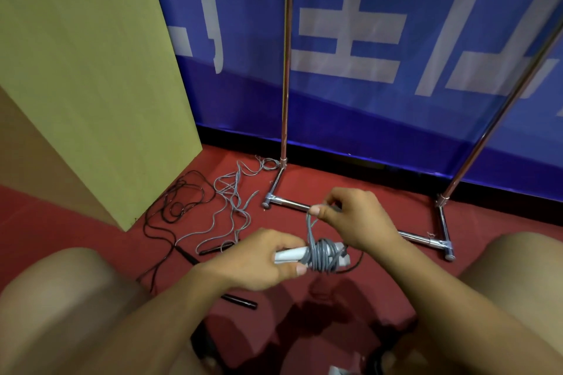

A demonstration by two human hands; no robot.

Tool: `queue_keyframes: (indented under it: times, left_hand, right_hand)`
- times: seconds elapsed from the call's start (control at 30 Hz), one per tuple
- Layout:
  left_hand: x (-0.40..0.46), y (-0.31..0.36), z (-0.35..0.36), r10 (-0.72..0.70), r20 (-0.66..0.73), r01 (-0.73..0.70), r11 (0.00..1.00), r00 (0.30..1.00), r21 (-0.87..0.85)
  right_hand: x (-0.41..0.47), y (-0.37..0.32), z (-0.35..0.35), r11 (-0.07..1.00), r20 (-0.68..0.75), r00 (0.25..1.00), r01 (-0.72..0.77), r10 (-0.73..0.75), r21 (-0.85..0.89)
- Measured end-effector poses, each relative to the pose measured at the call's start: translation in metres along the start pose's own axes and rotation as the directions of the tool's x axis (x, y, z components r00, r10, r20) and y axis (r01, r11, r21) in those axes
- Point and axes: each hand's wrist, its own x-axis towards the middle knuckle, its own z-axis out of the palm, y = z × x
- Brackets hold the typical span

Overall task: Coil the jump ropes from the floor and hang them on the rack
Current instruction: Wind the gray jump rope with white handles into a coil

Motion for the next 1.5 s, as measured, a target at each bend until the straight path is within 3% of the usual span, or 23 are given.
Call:
queue_keyframes:
  times: [0.1, 0.17, 0.3, 0.4, 0.53, 0.6, 0.73, 0.87, 1.1, 1.33, 1.5]
  left_hand:
    - [-0.003, 0.003, -0.008, 0.022, -0.01, -0.023, 0.979, 1.0, -0.204]
    - [-0.004, 0.007, -0.014, 0.044, -0.013, -0.045, 0.952, 0.999, -0.303]
    - [-0.005, 0.008, -0.018, 0.074, 0.027, -0.062, 0.947, 0.997, -0.316]
    - [-0.007, 0.009, -0.02, 0.07, 0.055, -0.049, 0.95, 0.996, -0.308]
    - [-0.007, 0.007, -0.023, 0.059, 0.042, -0.043, 0.952, 0.997, -0.303]
    - [-0.008, 0.007, -0.023, 0.056, 0.07, -0.034, 0.958, 0.996, -0.284]
    - [-0.009, 0.013, -0.022, 0.107, 0.148, -0.047, 0.932, 0.983, -0.36]
    - [-0.01, 0.013, -0.023, 0.127, 0.05, -0.073, 0.802, 0.991, -0.593]
    - [-0.001, 0.003, -0.025, -0.038, -0.175, -0.115, 0.614, 0.984, -0.781]
    - [0.012, -0.007, -0.026, -0.297, -0.482, -0.137, 0.721, 0.824, -0.679]
    - [0.016, -0.013, -0.024, -0.438, -0.567, -0.116, 0.712, 0.698, -0.692]
  right_hand:
    - [0.007, 0.001, -0.006, 0.995, 0.034, 0.996, -0.088, 0.086, 0.049]
    - [0.009, 0.0, -0.011, 0.973, 0.095, 0.987, -0.144, 0.128, 0.181]
    - [0.004, -0.003, -0.017, 0.719, 0.339, 0.931, -0.328, 0.136, 0.613]
    - [0.003, -0.005, -0.021, 0.569, 0.495, 0.861, -0.467, 0.116, 0.677]
    - [0.007, -0.002, -0.025, 0.448, 0.538, 0.831, -0.54, 0.145, 0.713]
    - [0.007, 0.001, -0.024, 0.538, 0.491, 0.863, -0.473, 0.121, 0.698]
    - [0.006, 0.001, -0.009, 0.854, 0.285, 0.956, -0.202, 0.066, 0.479]
    - [0.005, 0.004, 0.006, 0.934, 0.281, 0.96, -0.093, -0.008, 0.345]
    - [0.0, -0.006, 0.016, 0.95, 0.325, 0.945, -0.125, 0.027, 0.286]
    - [-0.014, -0.016, 0.018, 0.756, 0.515, 0.856, -0.369, 0.048, 0.541]
    - [-0.012, -0.022, 0.01, 0.65, 0.468, 0.88, -0.401, 0.078, 0.645]
